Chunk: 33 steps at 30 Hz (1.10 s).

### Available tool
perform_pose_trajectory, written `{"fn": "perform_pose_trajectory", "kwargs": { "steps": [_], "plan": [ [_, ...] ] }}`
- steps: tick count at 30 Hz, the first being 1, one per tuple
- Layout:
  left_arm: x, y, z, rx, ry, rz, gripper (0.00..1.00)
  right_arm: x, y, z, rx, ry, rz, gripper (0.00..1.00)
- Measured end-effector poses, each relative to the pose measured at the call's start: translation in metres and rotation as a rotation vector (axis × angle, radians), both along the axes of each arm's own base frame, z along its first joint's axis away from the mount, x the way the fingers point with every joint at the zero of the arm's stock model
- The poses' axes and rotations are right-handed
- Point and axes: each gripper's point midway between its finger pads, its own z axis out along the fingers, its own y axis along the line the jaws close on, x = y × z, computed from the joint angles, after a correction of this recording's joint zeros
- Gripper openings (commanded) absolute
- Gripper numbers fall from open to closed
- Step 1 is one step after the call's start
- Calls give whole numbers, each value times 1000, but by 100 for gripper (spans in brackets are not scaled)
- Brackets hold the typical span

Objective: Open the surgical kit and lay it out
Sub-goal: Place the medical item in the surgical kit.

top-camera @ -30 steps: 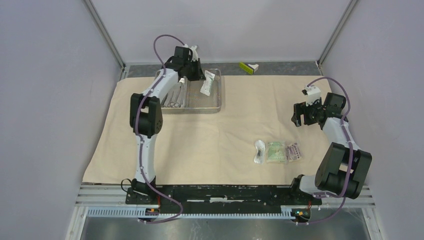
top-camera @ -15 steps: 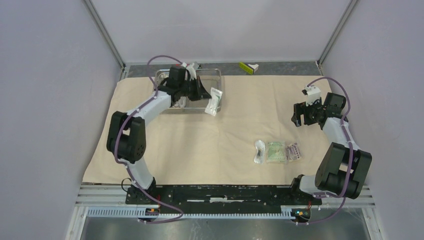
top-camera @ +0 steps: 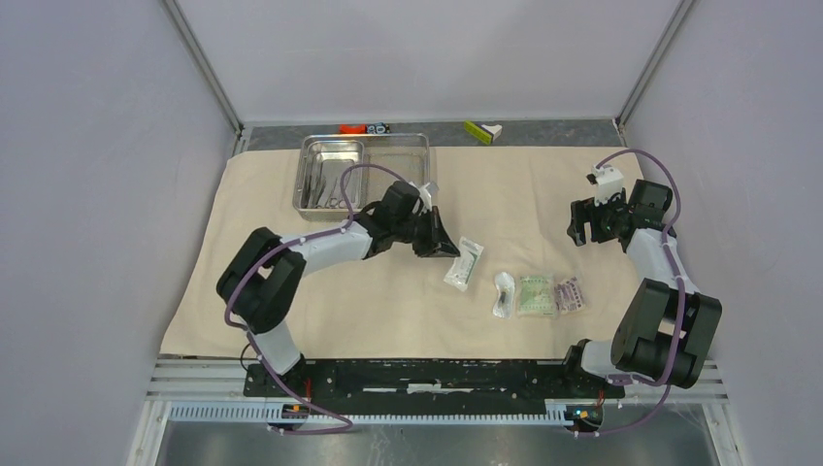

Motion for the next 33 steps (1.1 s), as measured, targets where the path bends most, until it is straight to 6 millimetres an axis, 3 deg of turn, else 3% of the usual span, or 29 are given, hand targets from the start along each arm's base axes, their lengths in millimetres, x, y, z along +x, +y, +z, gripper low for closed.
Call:
{"fn": "perform_pose_trajectory", "kwargs": {
  "steps": [8, 14, 20, 27, 33],
  "plan": [
    [-12, -37, -17, -43, 75, 33, 2, 0, -1, -1, -8, 2, -2, 84],
    [-22, -53, -45, -33, 149, 47, 2, 0, -1, -1, -10, 1, 0, 84],
    [-32, -52, -73, 9, 212, 53, 3, 0, -2, -1, -13, 0, 4, 84],
    [-37, -47, -80, 24, 241, 72, 19, 0, -2, -1, -15, 0, 5, 84],
    [-40, -48, -81, 26, 255, 74, 24, 0, -2, -1, -15, 0, 6, 84]
  ]
}}
